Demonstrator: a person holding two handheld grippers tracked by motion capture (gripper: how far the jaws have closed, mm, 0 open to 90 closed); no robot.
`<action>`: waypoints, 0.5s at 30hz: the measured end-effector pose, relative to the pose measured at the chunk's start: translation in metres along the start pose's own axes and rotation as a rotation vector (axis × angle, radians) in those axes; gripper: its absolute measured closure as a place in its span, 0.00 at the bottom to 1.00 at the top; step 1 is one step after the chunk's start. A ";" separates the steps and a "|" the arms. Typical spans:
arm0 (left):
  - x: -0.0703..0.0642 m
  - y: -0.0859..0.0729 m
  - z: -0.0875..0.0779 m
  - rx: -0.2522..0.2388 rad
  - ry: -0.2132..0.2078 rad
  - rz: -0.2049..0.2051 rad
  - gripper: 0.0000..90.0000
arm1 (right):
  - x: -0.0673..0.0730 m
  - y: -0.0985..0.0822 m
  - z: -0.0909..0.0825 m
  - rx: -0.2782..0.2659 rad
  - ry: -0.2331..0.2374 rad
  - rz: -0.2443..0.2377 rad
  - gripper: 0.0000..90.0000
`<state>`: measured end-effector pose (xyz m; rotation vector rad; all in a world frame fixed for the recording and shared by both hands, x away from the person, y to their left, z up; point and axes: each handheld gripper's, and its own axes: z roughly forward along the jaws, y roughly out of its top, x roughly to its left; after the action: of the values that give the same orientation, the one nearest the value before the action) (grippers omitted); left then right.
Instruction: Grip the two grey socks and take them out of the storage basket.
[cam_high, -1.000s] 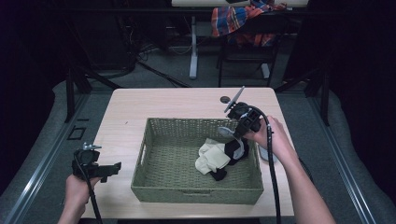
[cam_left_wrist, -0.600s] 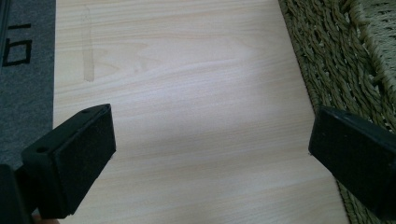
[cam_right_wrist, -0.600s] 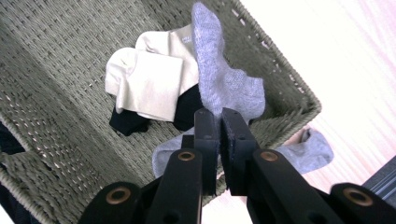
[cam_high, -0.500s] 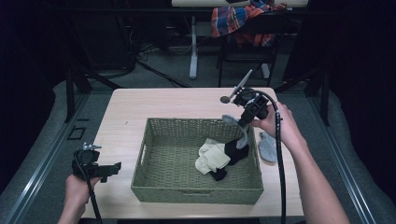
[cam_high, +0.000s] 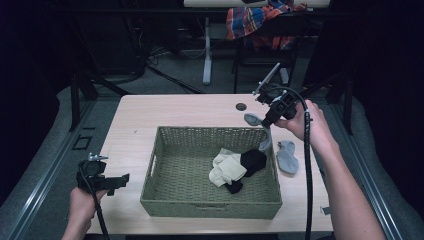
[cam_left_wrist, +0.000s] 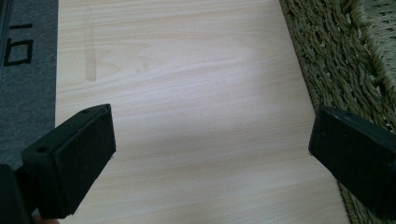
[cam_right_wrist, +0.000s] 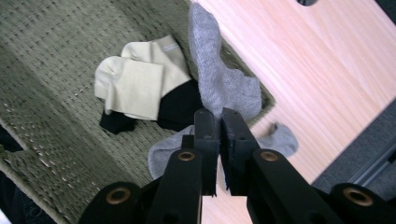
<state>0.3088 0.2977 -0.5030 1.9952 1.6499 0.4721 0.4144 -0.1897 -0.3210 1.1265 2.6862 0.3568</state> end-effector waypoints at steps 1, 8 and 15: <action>0.000 0.000 0.000 0.001 0.001 0.002 0.01 | -0.002 -0.002 -0.001 -0.002 -0.001 0.010 0.96; 0.000 0.000 0.000 0.001 0.004 -0.004 0.01 | -0.014 -0.021 -0.009 0.006 -0.048 0.036 0.96; 0.000 0.000 0.000 0.002 0.005 -0.004 0.01 | -0.033 -0.041 -0.009 0.021 -0.085 0.089 0.96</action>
<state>0.3090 0.2979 -0.5033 1.9933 1.6575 0.4746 0.4067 -0.2428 -0.3219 1.2407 2.5790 0.2888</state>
